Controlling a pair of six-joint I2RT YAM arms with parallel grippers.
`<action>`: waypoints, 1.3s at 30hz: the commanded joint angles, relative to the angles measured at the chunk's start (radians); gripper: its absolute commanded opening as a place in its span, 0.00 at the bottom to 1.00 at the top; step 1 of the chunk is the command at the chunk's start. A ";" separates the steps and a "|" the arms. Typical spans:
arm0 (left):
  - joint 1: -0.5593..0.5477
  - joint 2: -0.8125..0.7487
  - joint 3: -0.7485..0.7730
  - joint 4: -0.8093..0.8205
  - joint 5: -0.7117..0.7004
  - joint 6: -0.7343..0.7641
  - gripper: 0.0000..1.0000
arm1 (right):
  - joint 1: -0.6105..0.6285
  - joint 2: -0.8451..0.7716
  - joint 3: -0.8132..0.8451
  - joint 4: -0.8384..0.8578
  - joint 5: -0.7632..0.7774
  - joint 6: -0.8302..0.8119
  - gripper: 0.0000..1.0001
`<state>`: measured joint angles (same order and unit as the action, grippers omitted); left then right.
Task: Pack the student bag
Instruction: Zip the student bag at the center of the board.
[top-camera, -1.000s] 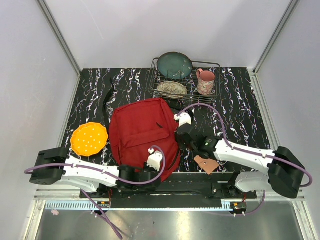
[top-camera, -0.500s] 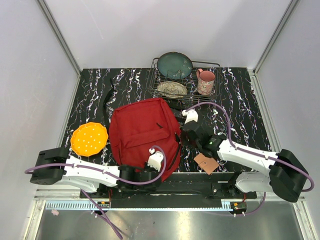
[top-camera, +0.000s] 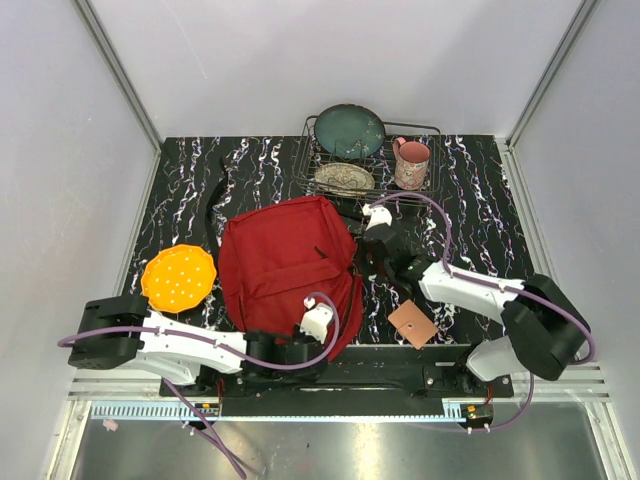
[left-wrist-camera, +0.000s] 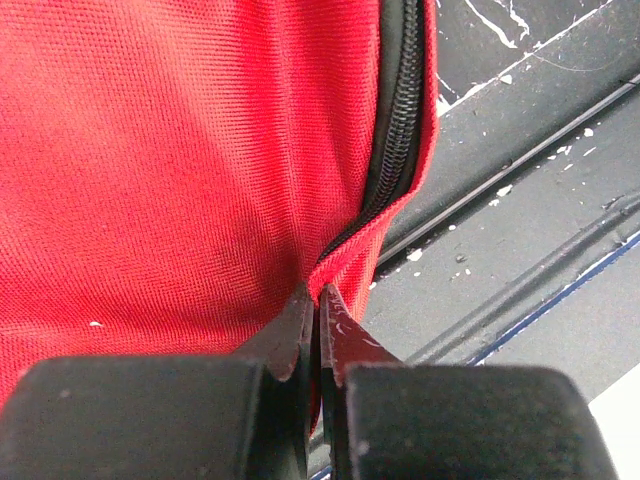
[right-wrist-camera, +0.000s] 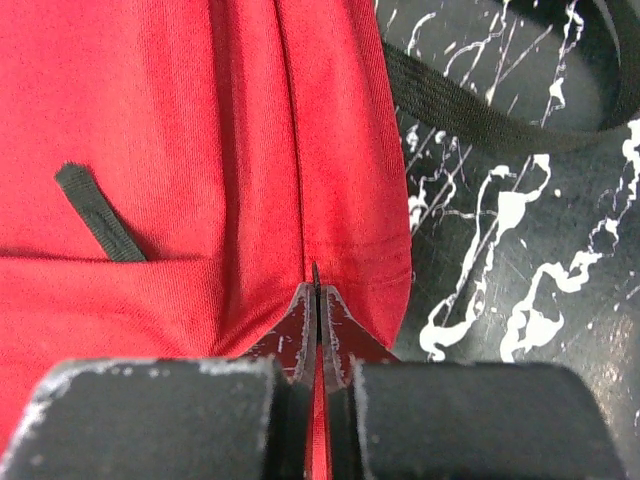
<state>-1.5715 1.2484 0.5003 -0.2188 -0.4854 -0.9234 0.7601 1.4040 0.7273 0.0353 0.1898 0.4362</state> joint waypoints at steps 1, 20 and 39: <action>-0.030 0.034 0.014 -0.005 0.162 -0.017 0.00 | -0.030 0.041 0.112 0.146 0.129 0.001 0.00; -0.070 -0.027 -0.059 0.026 0.145 -0.049 0.00 | -0.079 0.150 0.231 0.117 0.250 0.056 0.00; -0.087 -0.064 0.056 -0.097 -0.001 -0.035 0.43 | -0.148 -0.086 0.057 -0.006 -0.026 0.108 0.68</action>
<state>-1.6344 1.2118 0.4870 -0.2207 -0.5400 -0.9642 0.6338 1.4887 0.8383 0.0292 0.0963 0.5079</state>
